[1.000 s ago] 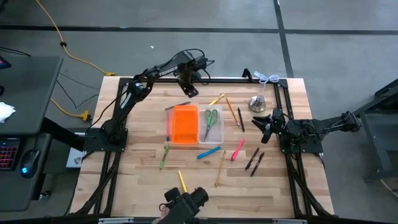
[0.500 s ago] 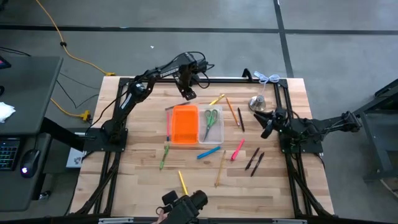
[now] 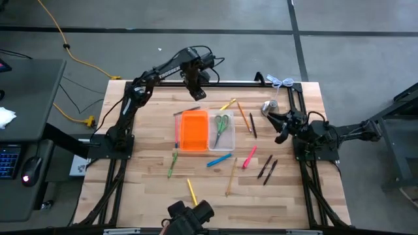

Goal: Pick & place school supplies into a supply box
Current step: Put the yellow pen into the supply box

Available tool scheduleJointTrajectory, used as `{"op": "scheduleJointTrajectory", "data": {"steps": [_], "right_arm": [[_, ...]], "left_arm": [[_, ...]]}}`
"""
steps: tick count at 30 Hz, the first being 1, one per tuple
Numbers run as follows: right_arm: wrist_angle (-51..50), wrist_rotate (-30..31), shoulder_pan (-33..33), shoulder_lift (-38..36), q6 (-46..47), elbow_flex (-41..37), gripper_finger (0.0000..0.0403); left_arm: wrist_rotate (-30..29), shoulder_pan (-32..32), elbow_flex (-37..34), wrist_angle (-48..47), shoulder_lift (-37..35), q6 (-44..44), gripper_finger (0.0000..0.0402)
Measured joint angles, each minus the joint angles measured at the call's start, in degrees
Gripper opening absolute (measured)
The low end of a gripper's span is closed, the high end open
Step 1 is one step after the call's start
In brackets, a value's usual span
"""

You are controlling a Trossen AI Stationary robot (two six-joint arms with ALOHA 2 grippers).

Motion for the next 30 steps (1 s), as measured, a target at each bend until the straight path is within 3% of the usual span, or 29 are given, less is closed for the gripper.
{"op": "scheduleJointTrajectory", "data": {"steps": [6,13,25,30], "right_arm": [[3.86,-5.25,-5.04,8.34,-3.9,3.79,0.0083],[2.89,-11.91,-11.34,24.1,-8.48,12.64,0.0083],[-15.02,-22.76,-23.82,48.17,-20.21,33.44,0.0083],[-22.25,-31.65,-30.78,56.23,-26.5,40.22,0.0083]], "left_arm": [[0.74,1.78,-0.63,0.38,-1.49,0.1,0.0209],[6.1,4.78,-0.76,2.03,-1.85,1.85,0.0209],[7.53,8.29,-0.76,3.58,-2.5,5.51,0.0209],[7.58,10.12,-0.76,5.01,-2.5,6.23,0.0209]]}}
